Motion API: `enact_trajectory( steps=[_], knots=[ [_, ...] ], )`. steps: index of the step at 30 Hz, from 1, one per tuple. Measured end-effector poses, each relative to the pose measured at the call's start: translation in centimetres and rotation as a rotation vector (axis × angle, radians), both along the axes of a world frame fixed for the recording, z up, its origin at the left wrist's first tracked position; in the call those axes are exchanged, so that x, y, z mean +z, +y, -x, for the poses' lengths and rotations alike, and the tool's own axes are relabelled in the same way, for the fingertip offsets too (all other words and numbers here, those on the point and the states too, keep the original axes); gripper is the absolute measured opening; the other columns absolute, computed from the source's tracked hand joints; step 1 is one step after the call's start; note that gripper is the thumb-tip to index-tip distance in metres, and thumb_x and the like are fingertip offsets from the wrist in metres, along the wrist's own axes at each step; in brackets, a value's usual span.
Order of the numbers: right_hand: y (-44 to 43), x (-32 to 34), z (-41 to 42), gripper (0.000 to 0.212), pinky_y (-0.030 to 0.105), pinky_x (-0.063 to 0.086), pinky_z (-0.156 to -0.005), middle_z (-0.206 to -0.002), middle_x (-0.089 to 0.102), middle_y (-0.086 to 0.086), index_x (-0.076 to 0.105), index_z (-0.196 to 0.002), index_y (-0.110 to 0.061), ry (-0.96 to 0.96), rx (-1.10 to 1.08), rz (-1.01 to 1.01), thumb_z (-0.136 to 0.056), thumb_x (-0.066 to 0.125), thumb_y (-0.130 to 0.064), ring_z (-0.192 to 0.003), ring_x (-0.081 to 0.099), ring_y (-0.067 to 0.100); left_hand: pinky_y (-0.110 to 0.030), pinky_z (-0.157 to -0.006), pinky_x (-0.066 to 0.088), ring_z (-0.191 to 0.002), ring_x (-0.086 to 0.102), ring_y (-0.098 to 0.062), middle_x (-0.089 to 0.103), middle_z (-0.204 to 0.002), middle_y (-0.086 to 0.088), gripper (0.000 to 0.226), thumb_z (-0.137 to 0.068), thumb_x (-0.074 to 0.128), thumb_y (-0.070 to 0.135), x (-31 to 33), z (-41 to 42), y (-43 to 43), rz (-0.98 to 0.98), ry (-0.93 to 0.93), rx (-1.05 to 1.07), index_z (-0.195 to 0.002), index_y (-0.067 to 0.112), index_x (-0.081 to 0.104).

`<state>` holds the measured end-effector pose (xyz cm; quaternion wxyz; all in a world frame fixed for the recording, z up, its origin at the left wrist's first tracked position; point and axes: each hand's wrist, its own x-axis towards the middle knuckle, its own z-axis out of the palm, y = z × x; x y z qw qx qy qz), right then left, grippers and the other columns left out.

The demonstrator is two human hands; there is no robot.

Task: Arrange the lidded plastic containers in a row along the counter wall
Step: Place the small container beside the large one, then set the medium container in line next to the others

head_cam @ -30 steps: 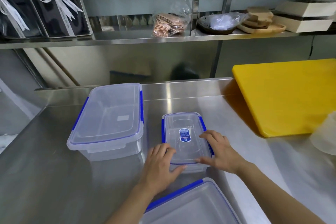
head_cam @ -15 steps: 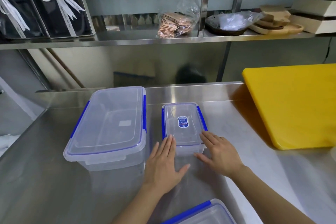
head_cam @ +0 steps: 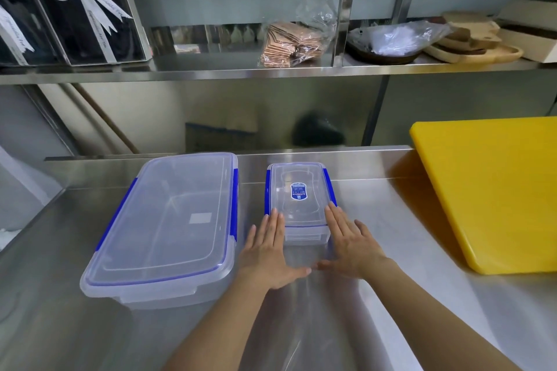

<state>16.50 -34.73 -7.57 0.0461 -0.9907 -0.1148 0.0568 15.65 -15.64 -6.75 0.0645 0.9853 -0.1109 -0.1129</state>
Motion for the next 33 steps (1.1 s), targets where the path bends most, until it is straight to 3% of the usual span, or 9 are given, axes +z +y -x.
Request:
enact_trajectory(
  steps=[5,8,10,12,14,21,25,28,33],
  knots=[
    [0.4,0.7,0.2,0.113,0.045,0.001,-0.114,-0.156,-0.014,0.005,-0.020,-0.141,-0.014,0.038,-0.017,0.087,-0.071,0.044,-0.076,-0.141,-0.011,0.021,-0.038,-0.113,-0.011,-0.139,-0.024,-0.018,-0.027,-0.153,0.000,0.110,-0.074,0.041,0.075,0.4,0.5,0.2,0.000,-0.031,-0.019,-0.139,0.018,-0.026],
    [0.4,1.2,1.3,0.108,0.046,0.004,-0.114,-0.155,-0.016,0.009,-0.020,-0.141,-0.019,0.074,-0.067,0.040,-0.073,0.044,-0.074,-0.142,-0.010,0.025,-0.035,-0.110,-0.012,-0.140,-0.022,-0.019,-0.027,-0.153,-0.001,0.103,-0.076,0.040,0.074,1.4,1.3,0.9,0.072,-0.126,-0.012,-0.141,0.024,-0.023],
    [0.5,1.3,2.6,0.102,0.045,0.009,-0.113,-0.155,-0.012,0.010,-0.016,-0.142,-0.024,0.038,-0.065,-0.010,-0.075,0.044,-0.072,-0.142,-0.004,0.026,-0.037,-0.113,-0.002,-0.143,-0.009,-0.021,-0.014,-0.157,-0.001,0.095,-0.077,0.039,0.073,2.3,2.4,1.2,0.123,-0.141,-0.028,-0.144,0.029,-0.012],
    [0.6,1.7,3.8,0.094,0.045,0.015,-0.111,-0.156,-0.005,0.008,-0.010,-0.143,-0.027,-0.006,-0.066,-0.096,-0.078,0.045,-0.068,-0.142,0.005,0.026,-0.038,-0.113,0.018,-0.142,0.018,-0.022,0.015,-0.157,0.001,0.085,-0.077,0.039,0.073,3.4,3.9,1.4,0.166,-0.100,-0.054,-0.145,0.030,0.012],
    [0.6,2.4,5.2,0.089,0.046,0.019,-0.110,-0.157,0.001,0.006,-0.005,-0.144,-0.028,0.020,-0.075,-0.208,-0.080,0.047,-0.064,-0.140,0.014,0.027,-0.037,-0.102,0.034,-0.133,0.036,-0.020,0.035,-0.149,0.004,0.080,-0.075,0.038,0.075,4.3,5.9,1.8,0.248,-0.020,-0.034,-0.141,0.033,0.025],
    [1.0,5.4,11.5,0.072,0.036,0.043,-0.097,-0.135,0.050,0.005,0.031,-0.138,-0.027,0.383,-0.034,-0.504,-0.078,0.061,-0.054,-0.112,0.053,0.019,-0.030,-0.099,0.041,-0.113,0.054,-0.007,0.053,-0.134,0.005,0.076,-0.069,0.055,0.072,5.4,13.2,4.2,0.536,0.325,0.004,-0.134,0.035,0.039],
    [1.5,6.2,15.6,0.071,0.025,0.044,-0.090,-0.129,0.052,0.000,0.037,-0.135,-0.029,0.546,0.051,-0.568,-0.074,0.068,-0.049,-0.106,0.054,0.012,-0.026,-0.100,0.041,-0.111,0.054,-0.005,0.055,-0.130,0.004,0.072,-0.072,0.059,0.066,5.1,16.6,5.3,0.535,0.418,-0.027,-0.132,0.029,0.044],
    [1.7,6.2,17.8,0.067,0.024,0.039,-0.093,-0.130,0.052,0.000,0.040,-0.134,-0.027,0.606,0.099,-0.537,-0.076,0.069,-0.043,-0.110,0.051,0.012,-0.029,-0.099,0.042,-0.109,0.056,-0.007,0.059,-0.123,0.007,0.081,-0.059,0.056,0.077,4.8,18.5,5.7,0.501,0.500,-0.042,-0.126,0.033,0.048],
    [2.0,5.5,19.2,0.061,0.023,0.032,-0.091,-0.132,0.052,-0.003,0.047,-0.130,-0.023,0.522,0.099,-0.467,-0.076,0.069,-0.041,-0.111,0.047,0.011,-0.036,-0.088,0.049,-0.094,0.062,-0.015,0.065,-0.101,0.008,0.053,-0.059,0.071,0.059,3.7,20.3,5.8,0.502,0.488,-0.073,-0.103,0.032,0.058]
  ],
)
